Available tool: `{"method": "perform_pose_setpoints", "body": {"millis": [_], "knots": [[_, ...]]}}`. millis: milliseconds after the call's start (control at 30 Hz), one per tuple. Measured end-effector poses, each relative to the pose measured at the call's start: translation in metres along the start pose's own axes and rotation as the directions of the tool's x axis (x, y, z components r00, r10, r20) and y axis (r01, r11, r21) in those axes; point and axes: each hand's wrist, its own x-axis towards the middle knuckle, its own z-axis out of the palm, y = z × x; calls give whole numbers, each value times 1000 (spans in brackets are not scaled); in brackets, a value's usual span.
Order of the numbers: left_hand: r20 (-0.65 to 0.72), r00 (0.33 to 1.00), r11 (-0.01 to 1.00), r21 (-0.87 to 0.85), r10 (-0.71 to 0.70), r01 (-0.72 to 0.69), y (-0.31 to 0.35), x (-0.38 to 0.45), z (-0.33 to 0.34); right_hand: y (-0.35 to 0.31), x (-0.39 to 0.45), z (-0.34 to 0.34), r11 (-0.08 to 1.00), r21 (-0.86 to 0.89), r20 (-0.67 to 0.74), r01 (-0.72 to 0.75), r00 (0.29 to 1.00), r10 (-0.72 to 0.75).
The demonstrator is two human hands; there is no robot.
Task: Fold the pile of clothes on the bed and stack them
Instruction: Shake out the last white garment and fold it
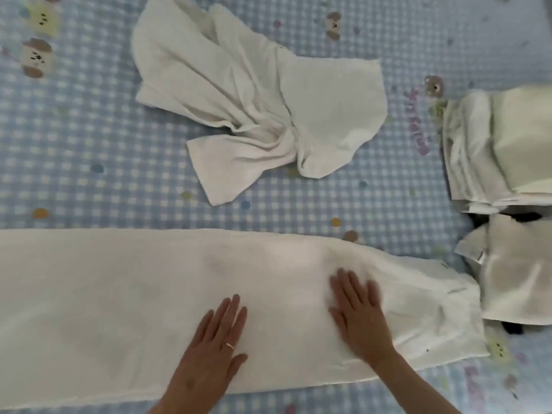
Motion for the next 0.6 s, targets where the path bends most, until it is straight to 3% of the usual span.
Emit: {"method": "perform_pose_setpoints", "body": {"millis": [33,133,233,300,367,433,500,600], "knots": [[-5,999,998,13,54,-54,25,25,1,21,-4,1,999,-35,-11,36,999,-37],[-20,984,983,55,176,-175,90,95,14,101,-17,-17,995,-66,-112,-81,991,73],[56,983,983,45,177,-179,141,151,29,148,-43,-18,999,-24,-255,-39,966,32],[84,988,988,72,132,-138,157,179,36,161,-52,-13,947,233,-375,-219,878,296],[123,991,993,97,54,-67,167,197,42,178,-55,-10,767,504,-299,-398,753,587],[97,995,993,116,17,-28,185,201,49,194,-56,-7,642,578,-136,-504,717,684],[60,988,988,47,141,-144,214,184,62,199,-58,-6,620,566,-138,-544,678,722],[86,911,915,0,403,-404,259,144,87,193,-66,-6,594,564,-194,-573,607,771]]}}
